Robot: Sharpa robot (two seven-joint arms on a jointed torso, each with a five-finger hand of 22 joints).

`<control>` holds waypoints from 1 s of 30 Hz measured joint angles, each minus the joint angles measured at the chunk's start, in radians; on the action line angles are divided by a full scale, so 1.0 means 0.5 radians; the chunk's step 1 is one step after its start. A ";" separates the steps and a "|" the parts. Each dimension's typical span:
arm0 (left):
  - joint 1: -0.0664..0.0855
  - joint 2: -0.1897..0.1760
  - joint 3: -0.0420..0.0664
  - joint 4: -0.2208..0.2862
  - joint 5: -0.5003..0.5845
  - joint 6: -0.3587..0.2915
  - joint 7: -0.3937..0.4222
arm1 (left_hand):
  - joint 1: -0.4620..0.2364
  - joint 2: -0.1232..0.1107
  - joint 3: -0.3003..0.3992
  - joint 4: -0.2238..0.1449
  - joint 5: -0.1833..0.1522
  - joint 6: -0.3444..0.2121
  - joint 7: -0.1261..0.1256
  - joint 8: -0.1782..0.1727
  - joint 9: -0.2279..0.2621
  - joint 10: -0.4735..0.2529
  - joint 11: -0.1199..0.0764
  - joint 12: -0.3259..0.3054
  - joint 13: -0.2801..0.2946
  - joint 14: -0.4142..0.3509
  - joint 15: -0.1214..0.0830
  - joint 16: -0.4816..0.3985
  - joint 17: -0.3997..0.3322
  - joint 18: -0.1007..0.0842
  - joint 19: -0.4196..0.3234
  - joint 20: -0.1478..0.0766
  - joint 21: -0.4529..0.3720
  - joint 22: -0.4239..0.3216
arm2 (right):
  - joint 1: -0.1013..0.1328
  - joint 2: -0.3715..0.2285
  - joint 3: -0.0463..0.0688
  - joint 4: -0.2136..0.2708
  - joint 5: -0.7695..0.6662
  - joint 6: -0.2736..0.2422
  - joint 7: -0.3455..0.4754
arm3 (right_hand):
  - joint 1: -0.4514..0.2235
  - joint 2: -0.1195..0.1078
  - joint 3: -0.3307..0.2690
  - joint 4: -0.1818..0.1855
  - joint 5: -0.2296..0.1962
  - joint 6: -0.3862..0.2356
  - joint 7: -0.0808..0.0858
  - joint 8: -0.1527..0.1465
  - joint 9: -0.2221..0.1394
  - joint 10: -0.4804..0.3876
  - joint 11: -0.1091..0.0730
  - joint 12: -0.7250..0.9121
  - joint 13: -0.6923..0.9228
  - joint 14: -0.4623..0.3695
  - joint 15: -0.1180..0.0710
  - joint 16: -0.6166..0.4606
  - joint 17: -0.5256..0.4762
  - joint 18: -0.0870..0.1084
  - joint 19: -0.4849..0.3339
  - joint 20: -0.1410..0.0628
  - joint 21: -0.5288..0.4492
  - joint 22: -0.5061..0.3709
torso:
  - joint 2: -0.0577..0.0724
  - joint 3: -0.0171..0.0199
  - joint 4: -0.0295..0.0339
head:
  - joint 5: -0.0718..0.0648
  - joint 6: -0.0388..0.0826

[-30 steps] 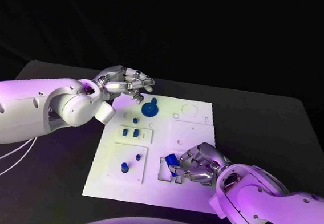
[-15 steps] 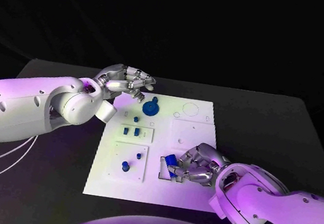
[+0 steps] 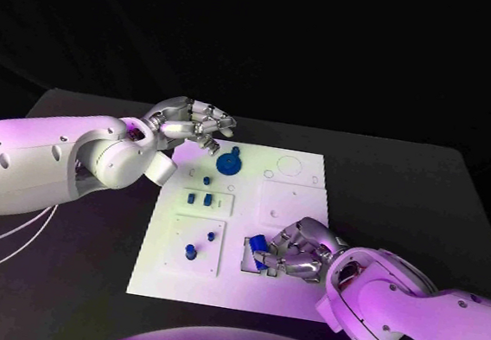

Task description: Assemble the parts on the task board

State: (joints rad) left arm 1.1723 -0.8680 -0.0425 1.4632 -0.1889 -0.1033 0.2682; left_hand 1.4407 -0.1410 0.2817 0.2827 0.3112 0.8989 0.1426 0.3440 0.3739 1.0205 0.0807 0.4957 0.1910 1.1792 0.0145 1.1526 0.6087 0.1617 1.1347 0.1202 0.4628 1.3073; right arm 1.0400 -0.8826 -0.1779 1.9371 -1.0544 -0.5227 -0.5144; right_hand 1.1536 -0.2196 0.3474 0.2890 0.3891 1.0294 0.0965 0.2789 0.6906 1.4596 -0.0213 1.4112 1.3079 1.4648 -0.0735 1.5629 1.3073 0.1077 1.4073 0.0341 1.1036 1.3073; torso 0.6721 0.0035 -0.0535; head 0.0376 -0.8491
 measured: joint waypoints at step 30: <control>0.000 -0.008 0.000 0.003 0.000 0.000 -0.004 | 0.000 0.000 0.000 0.000 0.000 0.000 0.000 0.000 0.000 0.000 0.000 0.000 0.000 0.000 0.000 0.000 0.000 0.000 0.000 0.000 0.000 0.000 | 0.000 -0.024 0.000 -0.003 -0.037 0.003 0.011 | 0.008 0.218 -0.792 0.003 -0.111 0.092 -0.078 -0.036 0.038 -0.011 0.011 -0.070 -0.001 0.000 0.000 0.000 0.000 0.000 0.000 0.000 -0.074 0.001 | 0.000 0.0012 -0.001 | 0.014 -0.002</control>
State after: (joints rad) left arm 1.1723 -0.8718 -0.0425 1.4647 -0.1890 -0.1035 0.2664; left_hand 1.4408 -0.1410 0.2817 0.2827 0.3112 0.8989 0.1426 0.3440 0.3742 1.0205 0.0807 0.4957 0.1909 1.1793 0.0145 1.1526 0.6088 0.1617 1.1346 0.1201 0.4628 1.3073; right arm 1.0399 -0.8944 -0.1777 1.9357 -1.0728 -0.5212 -0.5091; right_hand 1.1578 -0.1107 -0.0486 0.2903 0.3334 1.0755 0.0574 0.2609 0.7097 1.4540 -0.0160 1.3761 1.3076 1.4648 -0.0735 1.5629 1.3073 0.1077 1.4073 0.0341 1.0667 1.3079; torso 0.6719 0.0041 -0.0538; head 0.0444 -0.8501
